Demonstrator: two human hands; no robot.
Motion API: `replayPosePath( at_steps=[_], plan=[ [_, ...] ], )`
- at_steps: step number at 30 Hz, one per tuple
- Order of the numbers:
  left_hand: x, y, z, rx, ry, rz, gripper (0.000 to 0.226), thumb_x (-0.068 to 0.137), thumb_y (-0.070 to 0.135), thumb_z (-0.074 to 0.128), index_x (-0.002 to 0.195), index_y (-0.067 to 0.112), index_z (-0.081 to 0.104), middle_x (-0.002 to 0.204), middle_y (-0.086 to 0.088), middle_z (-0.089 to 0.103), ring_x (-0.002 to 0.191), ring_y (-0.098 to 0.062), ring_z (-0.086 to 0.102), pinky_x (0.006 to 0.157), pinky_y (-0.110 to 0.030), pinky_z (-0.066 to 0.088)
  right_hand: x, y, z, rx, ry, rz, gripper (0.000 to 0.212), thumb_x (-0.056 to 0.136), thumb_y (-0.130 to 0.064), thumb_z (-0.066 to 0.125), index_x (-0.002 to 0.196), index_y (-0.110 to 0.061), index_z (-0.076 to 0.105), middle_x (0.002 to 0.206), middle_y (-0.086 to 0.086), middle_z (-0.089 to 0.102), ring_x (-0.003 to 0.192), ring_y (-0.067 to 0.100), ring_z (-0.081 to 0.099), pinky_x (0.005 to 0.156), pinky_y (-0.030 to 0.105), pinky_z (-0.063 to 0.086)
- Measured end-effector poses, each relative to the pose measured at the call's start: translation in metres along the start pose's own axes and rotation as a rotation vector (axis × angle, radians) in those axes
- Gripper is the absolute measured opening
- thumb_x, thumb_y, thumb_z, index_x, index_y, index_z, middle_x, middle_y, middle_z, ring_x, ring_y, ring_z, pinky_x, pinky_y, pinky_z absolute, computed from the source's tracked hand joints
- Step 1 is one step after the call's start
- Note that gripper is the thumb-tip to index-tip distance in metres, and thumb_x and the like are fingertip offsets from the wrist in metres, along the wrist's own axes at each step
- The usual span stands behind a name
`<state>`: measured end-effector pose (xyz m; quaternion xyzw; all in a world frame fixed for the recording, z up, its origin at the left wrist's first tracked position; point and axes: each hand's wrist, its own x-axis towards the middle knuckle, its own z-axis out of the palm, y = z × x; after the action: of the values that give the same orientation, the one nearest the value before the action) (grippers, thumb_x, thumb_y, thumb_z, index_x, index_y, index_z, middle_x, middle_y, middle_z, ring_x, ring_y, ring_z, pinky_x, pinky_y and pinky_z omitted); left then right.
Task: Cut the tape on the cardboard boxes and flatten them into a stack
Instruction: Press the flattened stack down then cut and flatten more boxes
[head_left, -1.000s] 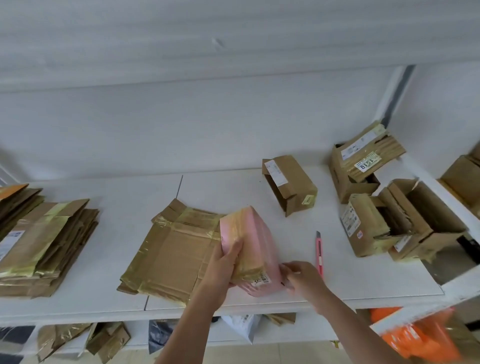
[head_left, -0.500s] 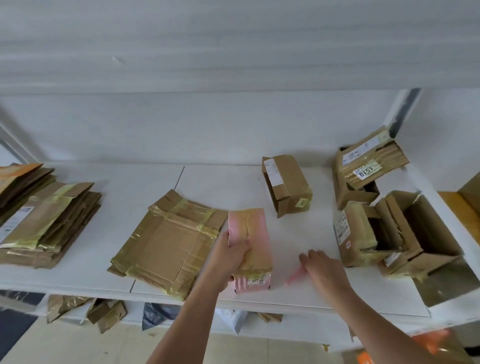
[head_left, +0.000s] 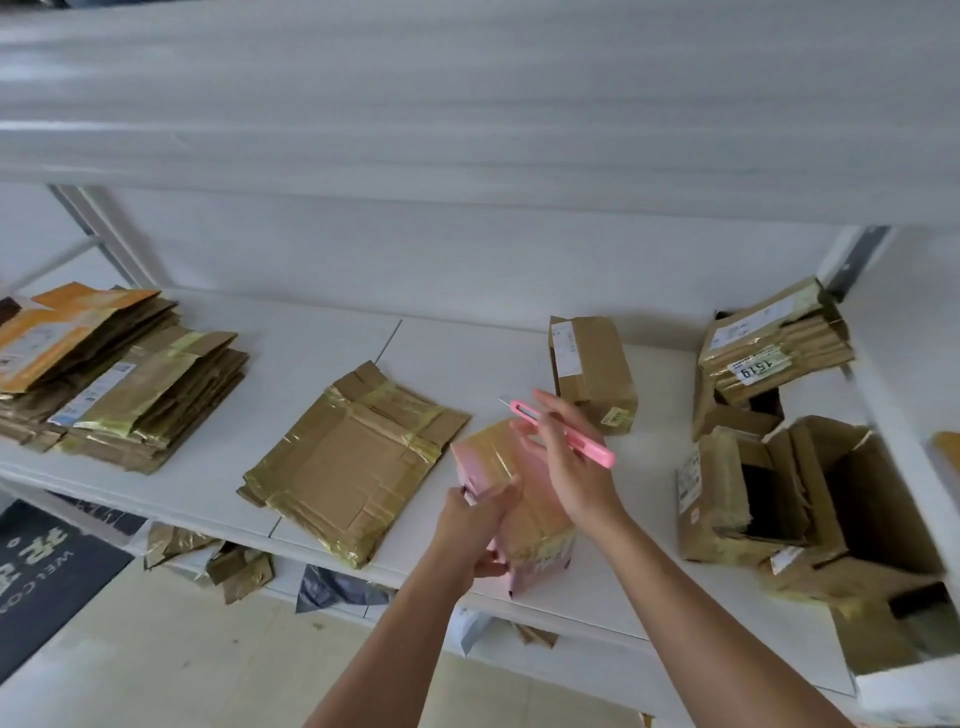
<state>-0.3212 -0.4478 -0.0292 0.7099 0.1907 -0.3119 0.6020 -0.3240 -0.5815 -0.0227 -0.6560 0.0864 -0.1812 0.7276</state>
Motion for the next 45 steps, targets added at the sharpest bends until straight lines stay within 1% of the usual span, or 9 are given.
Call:
replayPosePath(
  at_steps=[3, 5, 7, 11, 16, 27, 32, 41, 45],
  plan=[
    [0.002, 0.004, -0.008, 0.024, -0.005, -0.011, 0.076, 0.08, 0.058, 0.071, 0.136, 0.016, 0.042, 0.116, -0.006, 0.066, 0.079, -0.025, 0.07, 0.064, -0.031, 0.057, -0.002, 0.007, 0.006, -0.03, -0.016, -0.042, 0.023, 0.1, -0.003, 0.052, 0.112, -0.011, 0.07, 0.101, -0.004, 0.076, 0.098, 0.016, 0.072, 0.081, 0.024, 0.056],
    [0.007, 0.011, -0.011, -0.004, 0.058, 0.03, 0.076, 0.088, 0.05, 0.066, 0.148, 0.019, 0.032, 0.135, -0.005, 0.055, 0.108, -0.029, 0.061, 0.079, -0.038, 0.052, -0.002, 0.011, 0.004, -0.057, -0.034, -0.042, 0.022, 0.099, -0.003, 0.053, 0.111, -0.008, 0.071, 0.101, -0.009, 0.076, 0.097, 0.009, 0.071, 0.076, 0.017, 0.053],
    [0.009, 0.021, -0.012, -0.038, 0.132, 0.139, 0.071, 0.095, 0.039, 0.06, 0.154, 0.03, 0.022, 0.147, 0.001, 0.042, 0.126, -0.028, 0.049, 0.078, -0.036, 0.049, -0.003, 0.012, 0.001, -0.068, -0.045, -0.046, 0.021, 0.097, -0.002, 0.055, 0.111, -0.004, 0.071, 0.103, -0.008, 0.075, 0.099, 0.007, 0.071, 0.077, 0.016, 0.053],
    [0.009, 0.024, -0.008, -0.082, 0.133, 0.281, 0.04, 0.103, 0.027, 0.047, 0.142, 0.036, 0.043, 0.134, 0.002, 0.051, 0.102, -0.018, 0.058, 0.063, -0.032, 0.053, -0.002, 0.009, -0.001, -0.114, -0.077, -0.129, 0.015, 0.092, -0.001, 0.064, 0.101, -0.01, 0.071, 0.101, -0.004, 0.075, 0.097, 0.013, 0.071, 0.081, 0.021, 0.054],
    [0.007, 0.021, -0.009, -0.102, 0.11, 0.305, 0.033, 0.103, 0.03, 0.047, 0.136, 0.032, 0.047, 0.118, 0.009, 0.053, 0.088, -0.009, 0.06, 0.057, -0.03, 0.055, 0.004, 0.01, 0.007, -0.27, -0.114, -0.154, 0.006, 0.092, -0.003, 0.062, 0.094, -0.009, 0.063, 0.097, -0.003, 0.071, 0.091, 0.009, 0.068, 0.077, 0.023, 0.055],
    [0.012, 0.021, -0.017, -0.089, 0.042, 0.306, 0.025, 0.101, 0.03, 0.051, 0.126, 0.03, 0.051, 0.128, 0.009, 0.051, 0.086, -0.009, 0.059, 0.058, -0.032, 0.056, 0.007, 0.018, 0.008, -0.486, -0.169, -0.224, 0.004, 0.093, -0.002, 0.06, 0.091, -0.006, 0.059, 0.097, 0.003, 0.07, 0.092, -0.001, 0.066, 0.074, 0.013, 0.051],
    [0.013, 0.023, -0.02, -0.081, 0.026, 0.305, 0.022, 0.101, 0.029, 0.051, 0.123, 0.031, 0.051, 0.129, 0.008, 0.05, 0.09, -0.012, 0.06, 0.059, -0.032, 0.057, 0.009, 0.02, 0.008, -0.523, -0.206, -0.243, 0.0, 0.094, -0.003, 0.059, 0.094, -0.003, 0.059, 0.098, 0.002, 0.069, 0.092, 0.001, 0.065, 0.074, 0.022, 0.055],
    [0.014, 0.022, -0.018, -0.036, 0.06, 0.308, 0.021, 0.101, 0.03, 0.05, 0.122, 0.03, 0.05, 0.127, 0.007, 0.052, 0.095, -0.02, 0.062, 0.071, -0.045, 0.06, 0.014, 0.011, 0.005, -0.634, -0.311, -0.296, 0.006, 0.092, -0.005, 0.061, 0.091, -0.002, 0.057, 0.09, 0.005, 0.069, 0.078, 0.01, 0.067, 0.062, 0.031, 0.055],
    [0.013, 0.022, -0.016, -0.013, 0.086, 0.309, 0.025, 0.101, 0.03, 0.05, 0.126, 0.027, 0.049, 0.128, 0.007, 0.052, 0.096, -0.024, 0.064, 0.074, -0.052, 0.058, 0.014, 0.007, -0.001, -0.672, -0.361, -0.28, 0.005, 0.092, -0.004, 0.061, 0.091, -0.002, 0.057, 0.089, -0.006, 0.065, 0.079, 0.004, 0.065, 0.06, 0.022, 0.053]
  ],
)
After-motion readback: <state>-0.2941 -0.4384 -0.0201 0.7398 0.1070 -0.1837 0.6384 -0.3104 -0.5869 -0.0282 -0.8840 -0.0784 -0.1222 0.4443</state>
